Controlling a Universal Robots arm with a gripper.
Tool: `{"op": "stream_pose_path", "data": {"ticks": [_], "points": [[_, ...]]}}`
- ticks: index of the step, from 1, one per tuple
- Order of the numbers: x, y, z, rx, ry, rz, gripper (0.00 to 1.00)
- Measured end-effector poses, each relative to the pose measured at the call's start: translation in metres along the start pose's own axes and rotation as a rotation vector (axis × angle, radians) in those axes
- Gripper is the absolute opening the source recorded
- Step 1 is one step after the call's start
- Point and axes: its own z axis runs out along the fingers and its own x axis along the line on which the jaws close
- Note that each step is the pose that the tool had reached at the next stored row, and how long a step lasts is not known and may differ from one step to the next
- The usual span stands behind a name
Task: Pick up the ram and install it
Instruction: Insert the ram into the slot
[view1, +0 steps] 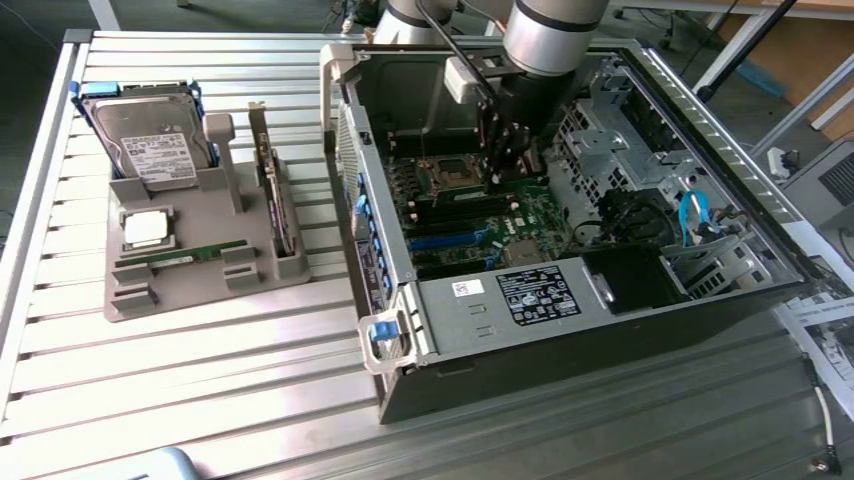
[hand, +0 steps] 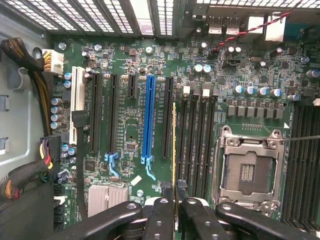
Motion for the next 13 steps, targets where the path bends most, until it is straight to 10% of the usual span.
{"op": "stream_pose_path", "data": {"ticks": [13], "points": [[-0.0002, 0.0003, 0.0031, 0.0000, -0.0001, 0.000, 0.13]]}}
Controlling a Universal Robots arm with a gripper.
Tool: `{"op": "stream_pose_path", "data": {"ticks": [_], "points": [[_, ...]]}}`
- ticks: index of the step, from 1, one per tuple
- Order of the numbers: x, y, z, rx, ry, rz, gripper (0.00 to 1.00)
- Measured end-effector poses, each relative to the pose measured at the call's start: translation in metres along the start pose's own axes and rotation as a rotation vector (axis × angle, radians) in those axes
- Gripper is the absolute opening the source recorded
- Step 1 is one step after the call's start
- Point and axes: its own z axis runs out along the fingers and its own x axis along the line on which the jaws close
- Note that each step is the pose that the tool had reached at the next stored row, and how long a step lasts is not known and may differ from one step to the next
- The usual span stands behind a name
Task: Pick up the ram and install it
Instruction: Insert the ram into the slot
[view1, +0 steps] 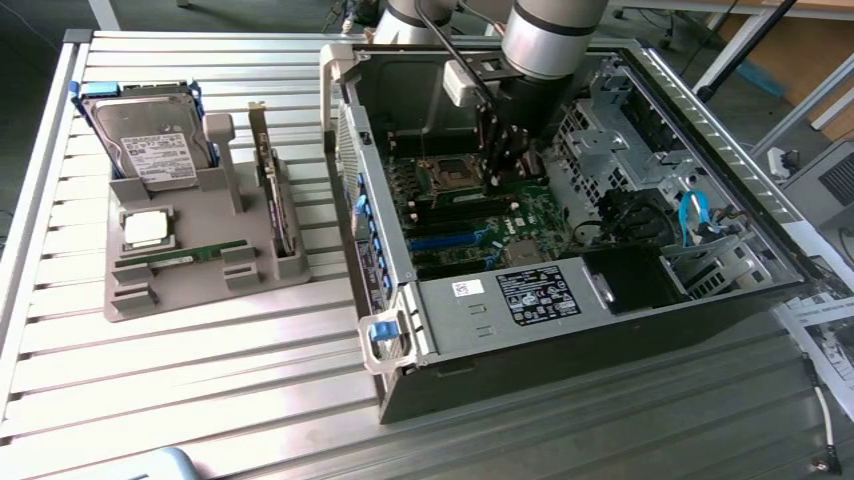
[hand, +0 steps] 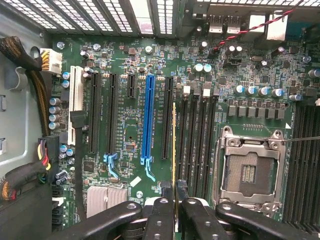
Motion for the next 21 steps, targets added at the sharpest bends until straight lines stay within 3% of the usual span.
{"op": "stream_pose_path", "data": {"ticks": [21], "points": [[-0.0011, 0.0074, 0.0052, -0.0002, 0.0006, 0.005, 0.13]]}}
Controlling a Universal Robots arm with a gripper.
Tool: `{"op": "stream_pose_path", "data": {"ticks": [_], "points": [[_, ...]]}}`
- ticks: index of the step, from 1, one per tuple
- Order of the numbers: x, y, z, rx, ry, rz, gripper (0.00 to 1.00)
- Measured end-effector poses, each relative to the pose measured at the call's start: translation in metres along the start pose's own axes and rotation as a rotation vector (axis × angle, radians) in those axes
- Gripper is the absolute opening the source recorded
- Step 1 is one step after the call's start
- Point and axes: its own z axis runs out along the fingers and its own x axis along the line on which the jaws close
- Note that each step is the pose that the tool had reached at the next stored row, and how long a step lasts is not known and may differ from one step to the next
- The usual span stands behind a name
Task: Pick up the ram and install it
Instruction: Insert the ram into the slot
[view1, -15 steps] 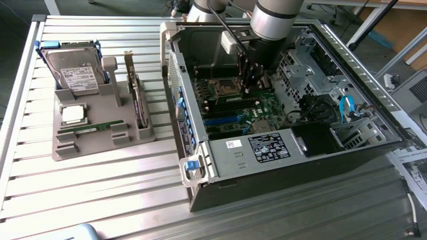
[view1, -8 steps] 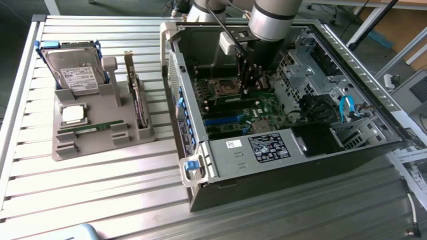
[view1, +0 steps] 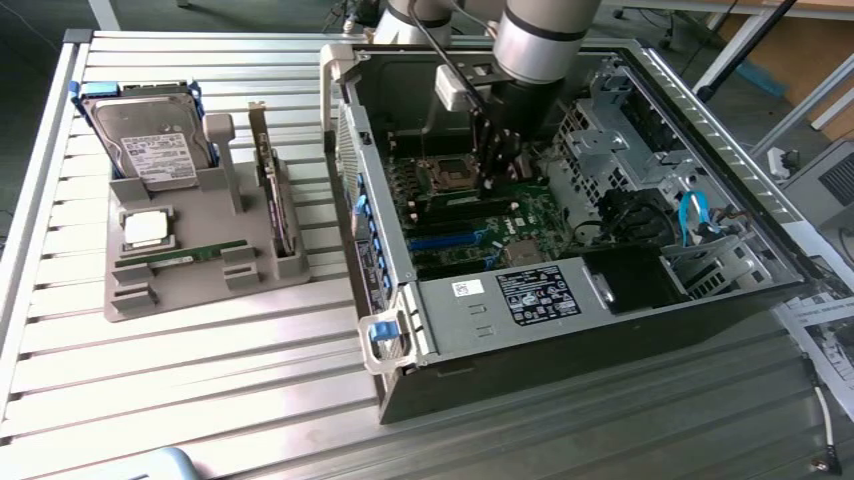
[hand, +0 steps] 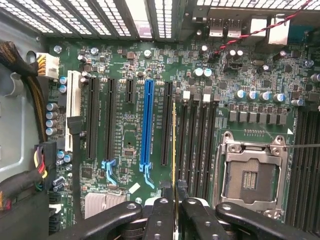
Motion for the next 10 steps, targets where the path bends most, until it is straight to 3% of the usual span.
{"op": "stream_pose_path", "data": {"ticks": [10], "points": [[-0.0019, 0.0018, 0.0045, -0.0026, 0.0025, 0.048, 0.13]]}}
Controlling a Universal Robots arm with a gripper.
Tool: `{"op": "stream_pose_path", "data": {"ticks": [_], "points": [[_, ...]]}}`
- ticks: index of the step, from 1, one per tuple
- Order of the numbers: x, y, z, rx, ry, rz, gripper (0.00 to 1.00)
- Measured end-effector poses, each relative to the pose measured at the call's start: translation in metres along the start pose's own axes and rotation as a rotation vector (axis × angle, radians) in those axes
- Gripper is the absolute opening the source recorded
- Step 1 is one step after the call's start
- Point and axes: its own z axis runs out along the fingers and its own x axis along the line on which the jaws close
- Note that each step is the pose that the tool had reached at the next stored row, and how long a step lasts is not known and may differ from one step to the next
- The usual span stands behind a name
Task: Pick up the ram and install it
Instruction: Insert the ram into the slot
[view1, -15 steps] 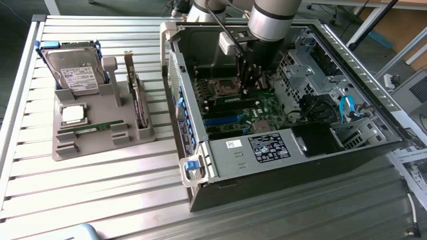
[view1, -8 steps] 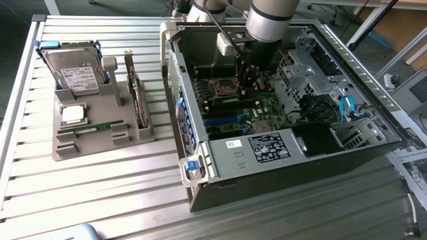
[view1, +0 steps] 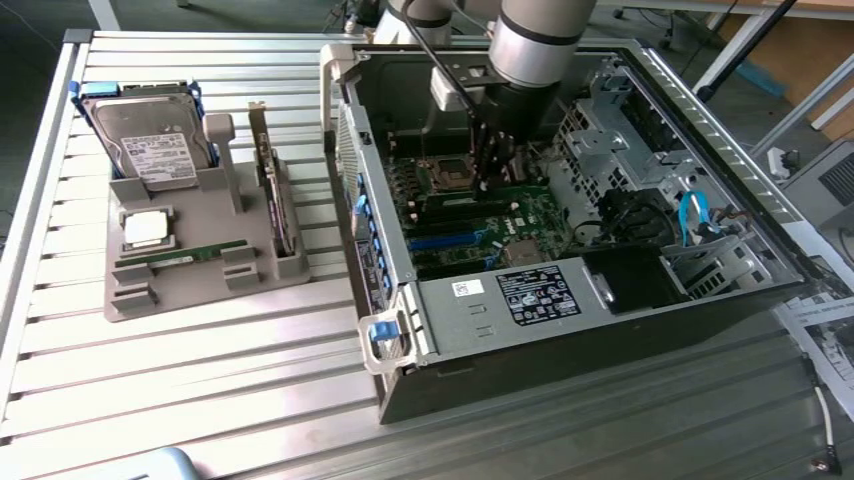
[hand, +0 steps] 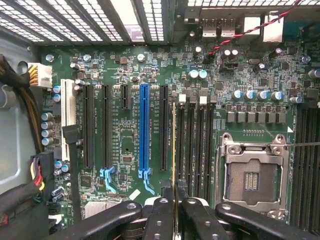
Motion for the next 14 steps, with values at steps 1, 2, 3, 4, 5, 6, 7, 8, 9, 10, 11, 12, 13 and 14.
{"op": "stream_pose_path", "data": {"ticks": [1, 2, 3, 4, 5, 6, 7, 8, 9, 10, 11, 12, 13, 14], "points": [[-0.001, 0.0000, 0.0008, 0.0001, 0.0005, 0.000, 0.13], [-0.002, 0.0000, 0.0014, 0.0000, 0.0007, 0.001, 0.13], [-0.002, -0.0001, 0.0026, -0.0001, 0.0014, 0.002, 0.13], [-0.002, -0.0001, 0.0037, -0.0002, 0.0021, 0.004, 0.13], [-0.002, 0.0000, 0.0047, -0.0003, 0.0026, 0.005, 0.13], [-0.002, 0.0000, 0.0058, -0.0003, 0.0032, 0.006, 0.13], [-0.002, 0.0000, 0.0066, -0.0004, 0.0036, 0.007, 0.13], [-0.003, 0.0000, 0.0078, -0.0004, 0.0037, 0.009, 0.13], [-0.003, 0.0000, 0.0085, -0.0005, 0.0038, 0.010, 0.13], [-0.003, 0.0001, 0.0092, -0.0005, 0.0038, 0.010, 0.13], [-0.003, 0.0000, 0.0099, -0.0005, 0.0038, 0.011, 0.13], [-0.004, 0.0001, 0.0108, -0.0007, 0.0038, 0.012, 0.13], [-0.004, 0.0001, 0.0115, -0.0007, 0.0039, 0.013, 0.13], [-0.004, 0.0001, 0.0125, -0.0008, 0.0039, 0.014, 0.13]]}}
